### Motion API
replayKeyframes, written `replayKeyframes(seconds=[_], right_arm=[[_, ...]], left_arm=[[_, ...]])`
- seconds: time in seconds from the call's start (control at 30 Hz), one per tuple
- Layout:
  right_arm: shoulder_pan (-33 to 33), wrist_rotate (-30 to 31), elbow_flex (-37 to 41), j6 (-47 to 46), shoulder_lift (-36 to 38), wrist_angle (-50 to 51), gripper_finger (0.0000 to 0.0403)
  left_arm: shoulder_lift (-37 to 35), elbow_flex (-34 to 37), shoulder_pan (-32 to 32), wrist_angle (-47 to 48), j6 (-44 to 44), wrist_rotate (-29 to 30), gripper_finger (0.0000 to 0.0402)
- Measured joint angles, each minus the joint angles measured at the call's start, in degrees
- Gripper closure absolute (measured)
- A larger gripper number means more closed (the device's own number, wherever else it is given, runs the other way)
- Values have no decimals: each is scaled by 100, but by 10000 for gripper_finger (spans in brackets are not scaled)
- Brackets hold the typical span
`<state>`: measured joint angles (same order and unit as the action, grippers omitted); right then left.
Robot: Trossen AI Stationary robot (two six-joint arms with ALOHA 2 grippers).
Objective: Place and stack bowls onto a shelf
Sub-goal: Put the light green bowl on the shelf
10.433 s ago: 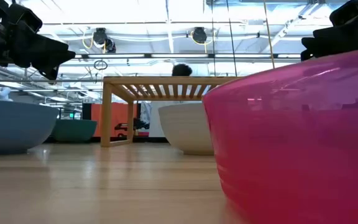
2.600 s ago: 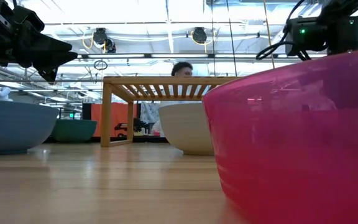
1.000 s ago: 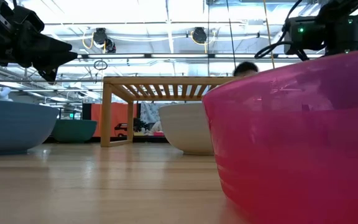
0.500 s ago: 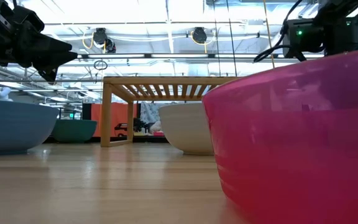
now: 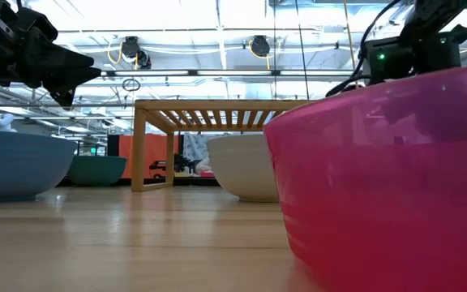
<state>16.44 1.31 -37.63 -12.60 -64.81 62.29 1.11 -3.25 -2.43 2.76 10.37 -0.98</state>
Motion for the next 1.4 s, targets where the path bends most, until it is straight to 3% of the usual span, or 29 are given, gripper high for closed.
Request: replayKeyframes(seconds=[0.4, 0.73, 1.1, 1.4], right_arm=[[344, -29, 0, 16, -346, -1, 313], [570, -325, -6, 136, -586, -22, 395], [609, -453, -32, 267, -441, -36, 402], [589, -548, -1586, 816, -239, 381, 403]], left_arm=[[0, 0, 0, 1, -11, -49, 270], [-1, 0, 0, 0, 20, -51, 270], [-1, 0, 1, 1, -11, -54, 270], [-1, 0, 1, -1, -11, -54, 270]])
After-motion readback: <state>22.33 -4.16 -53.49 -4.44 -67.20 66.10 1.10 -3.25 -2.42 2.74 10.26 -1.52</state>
